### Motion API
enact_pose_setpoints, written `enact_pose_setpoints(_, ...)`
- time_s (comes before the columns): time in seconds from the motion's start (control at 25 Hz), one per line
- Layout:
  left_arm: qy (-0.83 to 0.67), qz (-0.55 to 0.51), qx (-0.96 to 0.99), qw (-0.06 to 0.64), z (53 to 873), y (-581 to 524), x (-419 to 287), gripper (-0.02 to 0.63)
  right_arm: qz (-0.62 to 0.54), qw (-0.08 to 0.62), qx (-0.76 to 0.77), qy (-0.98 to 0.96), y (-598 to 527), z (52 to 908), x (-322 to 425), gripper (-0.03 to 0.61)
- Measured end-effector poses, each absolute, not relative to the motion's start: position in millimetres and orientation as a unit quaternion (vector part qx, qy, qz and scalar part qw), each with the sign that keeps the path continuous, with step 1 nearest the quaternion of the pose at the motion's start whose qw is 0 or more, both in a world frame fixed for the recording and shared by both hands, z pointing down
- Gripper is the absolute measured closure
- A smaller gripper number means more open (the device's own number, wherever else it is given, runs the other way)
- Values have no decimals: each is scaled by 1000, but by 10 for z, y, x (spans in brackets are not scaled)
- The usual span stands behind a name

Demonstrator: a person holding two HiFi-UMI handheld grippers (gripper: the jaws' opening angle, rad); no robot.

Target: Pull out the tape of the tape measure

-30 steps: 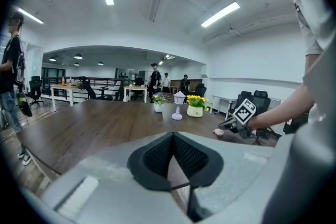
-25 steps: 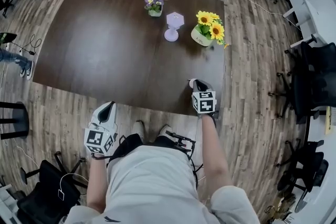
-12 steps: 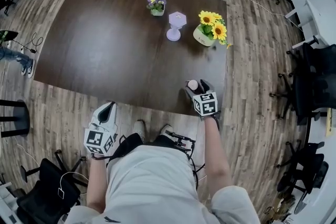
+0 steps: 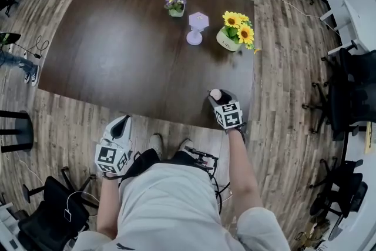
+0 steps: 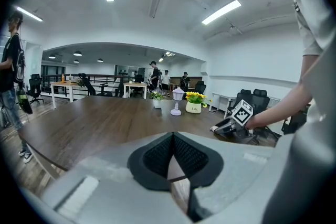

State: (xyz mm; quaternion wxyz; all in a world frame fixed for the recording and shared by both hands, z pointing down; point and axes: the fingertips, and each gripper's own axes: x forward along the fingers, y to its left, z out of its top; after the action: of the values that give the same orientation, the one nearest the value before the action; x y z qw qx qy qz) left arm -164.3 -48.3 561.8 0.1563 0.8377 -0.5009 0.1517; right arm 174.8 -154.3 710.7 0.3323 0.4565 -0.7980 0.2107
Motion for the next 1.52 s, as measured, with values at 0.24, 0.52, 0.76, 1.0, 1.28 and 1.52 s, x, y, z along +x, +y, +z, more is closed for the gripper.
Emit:
enact_pose_setpoints(0.24,-497,147,842,153,5593,-467,-1594,607,208,266,464,-819,-1493,6819,1651,360)
enact_pose_setpoints(0.52,-422,111,892,118,5302,-575,-1043,607,177,175,395,-884,-1215,5752,983,360)
enact_pose_setpoints(0.76,-320,134,938,14,5058,-685,-281,529,158,148,323,-921,-881,5129,512,359)
enact_pose_setpoints(1.0,-254,143,955,-50,4927,-717,52,499,149,161,282,-934,-662,4975,318,360)
enact_pose_setpoints(1.28,-220,129,965,-56,4861,-687,155,500,139,182,280,-932,-618,4922,350,359)
enact_pose_setpoints(1.52,-208,125,968,-61,4866,-602,245,559,111,227,277,-927,-596,4918,382,360)
